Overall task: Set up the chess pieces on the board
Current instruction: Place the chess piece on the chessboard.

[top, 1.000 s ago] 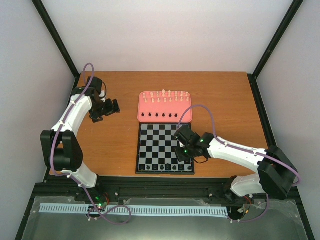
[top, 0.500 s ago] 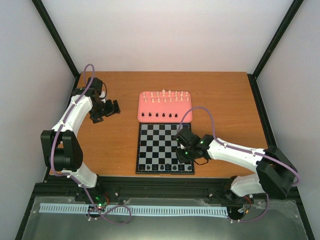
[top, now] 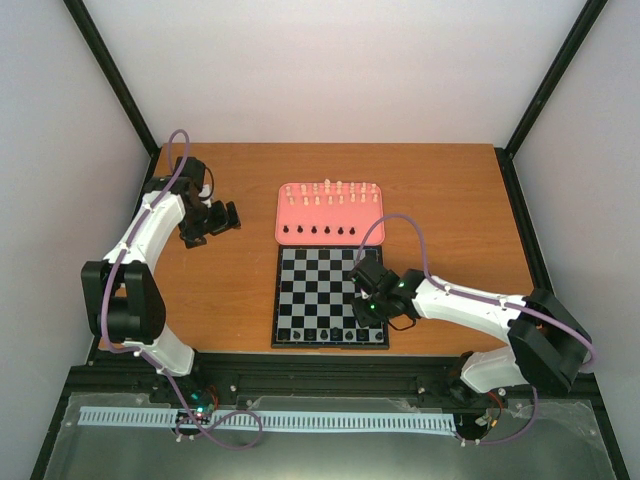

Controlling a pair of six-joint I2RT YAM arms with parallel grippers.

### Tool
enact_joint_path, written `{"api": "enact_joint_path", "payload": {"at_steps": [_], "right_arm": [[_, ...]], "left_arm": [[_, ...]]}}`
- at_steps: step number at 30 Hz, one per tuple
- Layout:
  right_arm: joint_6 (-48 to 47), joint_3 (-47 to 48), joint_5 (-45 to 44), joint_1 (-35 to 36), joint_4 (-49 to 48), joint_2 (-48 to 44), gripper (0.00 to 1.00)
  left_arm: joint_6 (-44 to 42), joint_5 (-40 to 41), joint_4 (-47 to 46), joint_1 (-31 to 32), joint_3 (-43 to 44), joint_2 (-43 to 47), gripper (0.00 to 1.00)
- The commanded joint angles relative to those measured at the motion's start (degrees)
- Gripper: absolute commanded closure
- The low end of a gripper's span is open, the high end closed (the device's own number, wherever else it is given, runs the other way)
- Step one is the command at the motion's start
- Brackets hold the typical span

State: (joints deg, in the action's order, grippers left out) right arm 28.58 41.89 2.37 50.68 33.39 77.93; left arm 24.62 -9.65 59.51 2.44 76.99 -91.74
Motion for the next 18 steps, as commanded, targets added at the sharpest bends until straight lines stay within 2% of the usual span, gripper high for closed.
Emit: {"api": "enact_joint_path", "payload": {"at_steps": [1, 7, 18], "right_arm": [[0.19, -0.41, 0.07, 0.56, -1.16, 1.18, 0.96], [-0.31, -0.16, 0.46, 0.56, -1.24, 1.92, 0.94], [-1.32, 1.49, 0.39, 0.59, -0.25, 2.74, 0.81]], "left_arm": [[-0.91, -0.19, -0.79, 0.30, 0.00, 1.81, 0.00], [-0.89, -0.11, -0.79, 0.32, -0.04, 1.87, 0.00], [-0.89, -0.11, -0.95, 0.32, 0.15, 1.45, 0.00]]}}
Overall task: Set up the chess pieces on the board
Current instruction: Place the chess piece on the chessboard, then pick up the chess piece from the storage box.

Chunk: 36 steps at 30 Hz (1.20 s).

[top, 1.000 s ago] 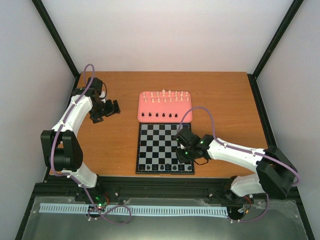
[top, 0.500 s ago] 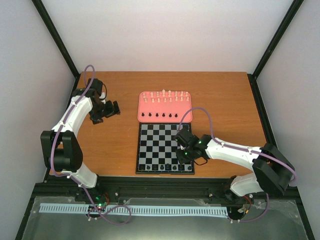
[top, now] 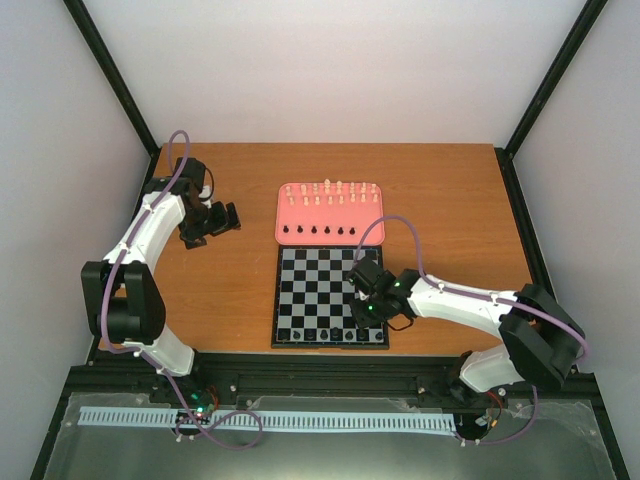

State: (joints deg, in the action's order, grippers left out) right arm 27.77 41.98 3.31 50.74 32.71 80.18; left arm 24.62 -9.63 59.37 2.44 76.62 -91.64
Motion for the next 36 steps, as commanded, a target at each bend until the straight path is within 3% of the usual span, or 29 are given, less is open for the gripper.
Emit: {"api": "enact_joint_path", "payload": {"at_steps": [1, 9, 19, 28, 36], "right_arm": [[-0.60, 1.56, -0.50, 0.50, 0.61, 0.51, 0.79], [-1.59, 5.32, -2.51, 0.50, 2.91, -1.42, 0.59], [-5.38, 17.38, -7.11, -3.08, 7.02, 1.69, 0.47], [-10.42, 40.93, -6.45, -16.58, 8.69, 22.39, 0.51], [-12.38, 52.65, -3.85, -21.12, 9.70, 36.80, 0.61]], "left_arm": [[-0.89, -0.13, -0.77, 0.35, 0.61, 1.21, 0.00], [-0.92, -0.33, -0.84, 0.30, 1.16, 0.94, 0.00], [-0.83, -0.66, -0.30, 0.32, 3.46, 0.36, 0.00], [-0.82, -0.99, -0.01, 0.32, 4.32, 0.02, 0.00], [-0.80, -0.59, 0.52, 0.33, 5.37, -0.21, 0.00]]}}
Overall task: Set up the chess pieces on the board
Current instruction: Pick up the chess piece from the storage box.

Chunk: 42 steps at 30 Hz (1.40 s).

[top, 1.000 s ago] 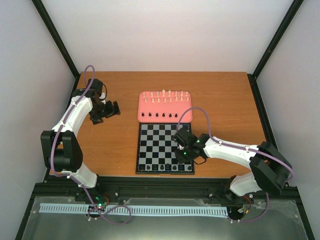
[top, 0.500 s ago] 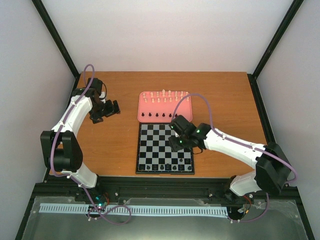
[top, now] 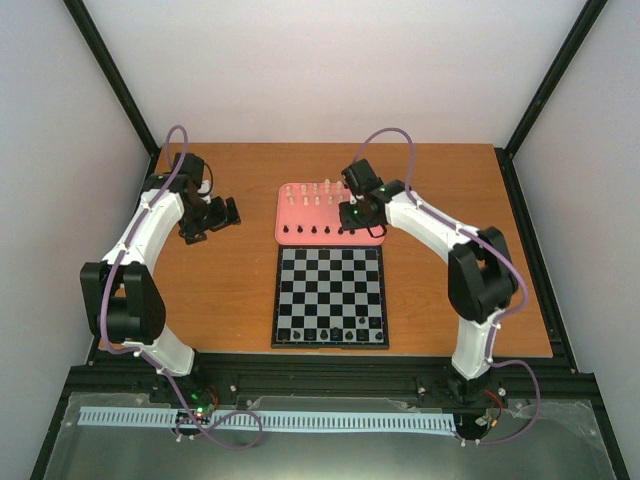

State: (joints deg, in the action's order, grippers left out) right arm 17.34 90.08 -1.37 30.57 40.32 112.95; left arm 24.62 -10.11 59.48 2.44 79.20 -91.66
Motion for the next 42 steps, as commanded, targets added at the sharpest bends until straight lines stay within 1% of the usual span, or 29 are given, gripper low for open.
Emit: {"api": "enact_joint_path", "payload": {"at_steps": [1, 8, 12, 22, 25, 28, 35, 39, 42], "right_arm": [[-2.15, 5.39, 1.09, -1.21, 2.36, 5.12, 0.62], [-3.45, 9.27, 3.73, -2.00, 3.51, 10.76, 0.65], [-3.47, 9.25, 3.43, -2.19, 3.75, 11.78, 0.69], [-3.91, 9.06, 2.74, -2.66, 4.73, 13.32, 0.69], [-3.84, 9.27, 3.02, -2.81, 4.60, 13.67, 0.75], [-3.98, 9.76, 3.11, -2.97, 4.98, 14.32, 0.77], [-4.29, 10.49, 3.47, -3.16, 5.22, 15.17, 0.87], [-4.85, 10.50, 3.63, -3.15, 5.04, 15.03, 0.94], [-5.35, 10.24, 3.32, -3.17, 5.27, 14.13, 0.97]], "left_arm": [[-0.78, -0.02, 0.50, 0.34, 2.86, -0.29, 0.00], [-0.64, 0.35, 0.50, 0.36, 2.93, -1.10, 0.00], [-0.54, 0.44, 0.45, 0.31, 3.13, -1.66, 0.00], [-0.28, 0.31, 0.12, 0.36, 3.83, -3.05, 0.00], [-0.27, 0.43, 0.18, 0.34, 3.82, -3.20, 0.00], [-0.27, 0.51, 0.26, 0.33, 3.86, -3.25, 0.00], [-0.36, 0.62, 0.23, 0.34, 3.65, -3.19, 0.00], [-0.45, 0.57, 0.32, 0.36, 3.52, -2.98, 0.00], [-0.62, 0.62, 0.37, 0.30, 3.36, -2.71, 0.00]]}}
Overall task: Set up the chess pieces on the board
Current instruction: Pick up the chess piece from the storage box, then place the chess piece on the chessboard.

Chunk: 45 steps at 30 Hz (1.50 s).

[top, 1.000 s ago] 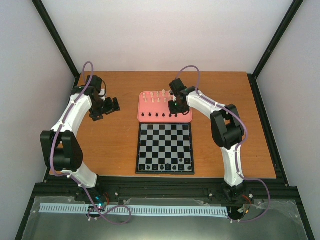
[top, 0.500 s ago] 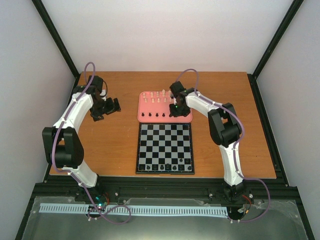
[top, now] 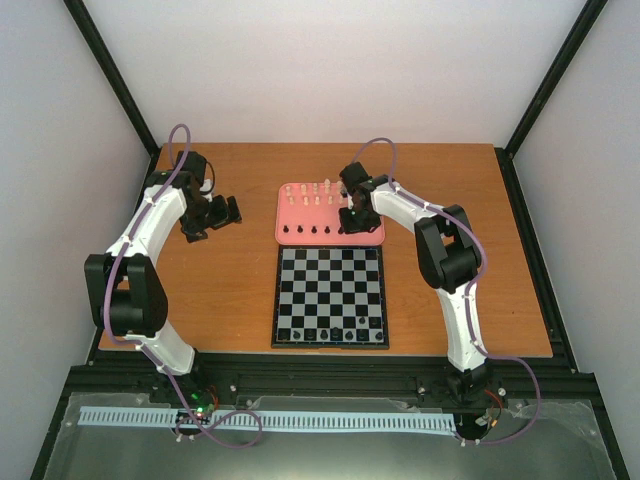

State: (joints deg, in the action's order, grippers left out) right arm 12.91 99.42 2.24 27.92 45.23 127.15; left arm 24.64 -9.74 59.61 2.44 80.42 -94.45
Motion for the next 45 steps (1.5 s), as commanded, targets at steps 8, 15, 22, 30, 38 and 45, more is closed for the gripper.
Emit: {"api": "enact_joint_path", "payload": {"at_steps": [8, 15, 22, 30, 38, 45], "right_arm": [[-0.35, -7.74, -1.20, 1.93, 1.22, -13.26, 0.97], [3.65, -22.34, -1.60, 11.40, 4.13, -27.29, 0.97], [10.17, -33.88, -0.90, 22.73, 6.25, -36.14, 0.97], [14.94, -40.23, -0.18, 27.46, 4.73, -38.92, 0.97], [16.08, -40.27, 0.26, 30.26, 2.92, -36.27, 0.97], [17.06, -40.96, -1.43, 30.26, 3.89, -34.65, 0.97]], "left_arm": [[-0.87, -0.14, 0.24, 0.31, 1.78, 1.16, 0.00], [-0.74, -0.73, -0.64, 0.34, 0.88, 1.98, 0.00], [-0.87, -1.21, -1.38, 0.33, -0.07, 2.20, 0.00], [-0.93, -1.52, -1.59, 0.36, -0.75, 2.44, 0.00], [-1.00, -1.71, -1.73, 0.31, -1.93, 3.87, 0.00], [-0.99, -1.35, -1.51, 0.31, -2.13, 4.83, 0.00]]}}
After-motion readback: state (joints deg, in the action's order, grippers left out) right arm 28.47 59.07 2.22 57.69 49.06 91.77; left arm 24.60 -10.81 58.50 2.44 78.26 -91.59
